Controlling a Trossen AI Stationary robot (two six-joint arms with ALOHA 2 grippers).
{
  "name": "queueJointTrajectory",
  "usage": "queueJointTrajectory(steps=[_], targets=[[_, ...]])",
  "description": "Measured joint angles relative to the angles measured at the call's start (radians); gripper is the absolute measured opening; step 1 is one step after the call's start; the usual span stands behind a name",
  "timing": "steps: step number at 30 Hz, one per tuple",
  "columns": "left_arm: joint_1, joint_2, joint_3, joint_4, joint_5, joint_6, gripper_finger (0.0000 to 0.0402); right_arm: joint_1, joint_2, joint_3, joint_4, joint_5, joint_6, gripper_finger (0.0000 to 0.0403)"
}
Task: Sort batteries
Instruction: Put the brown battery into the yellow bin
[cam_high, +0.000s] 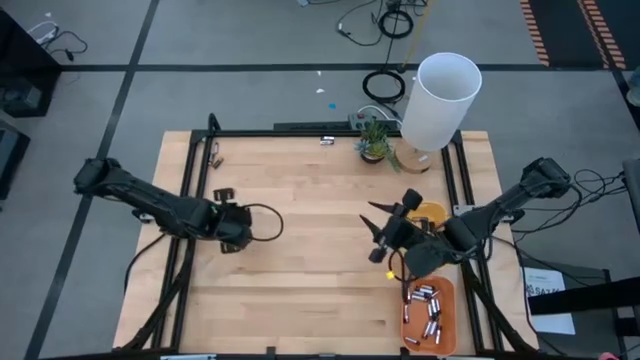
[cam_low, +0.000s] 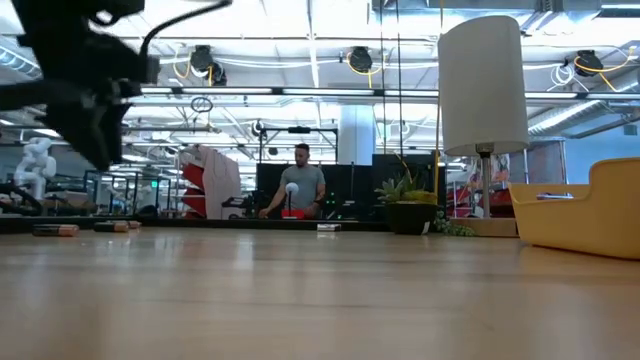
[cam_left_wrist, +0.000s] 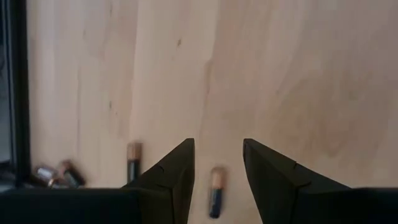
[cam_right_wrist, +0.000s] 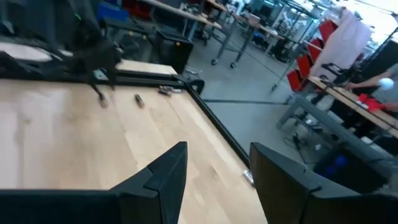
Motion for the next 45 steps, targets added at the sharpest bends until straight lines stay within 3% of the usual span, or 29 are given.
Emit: queueJointTrajectory(steps=[8, 14, 37, 41, 45], targets=[[0.054, 0.014, -0.066, 0.031, 0.169, -0.027, 0.0148, 0.003, 0.002, 0.0, -0.002, -0.112, 0.054, 0.0167], [0.146, 0.081, -0.067, -0.003, 0.191, -0.058, 0.0148, 0.003, 0.002, 0.0, -0.004, -0.159, 0.067, 0.0167], [0.419, 0.398, -0.069, 0.026, 0.348, 0.064, 0.0147, 0.009, 0.002, -0.002, -0.065, -0.211, 0.123, 0.0167], [0.424, 0.427, -0.066, 0.031, 0.364, 0.096, 0.0123, 0.009, 0.002, -0.002, -0.065, -0.212, 0.14, 0.0167], [0.424, 0.427, -0.066, 0.035, 0.377, 0.13, 0.0066, 0.019, 0.002, -0.002, -0.065, -0.212, 0.163, 0.0167]])
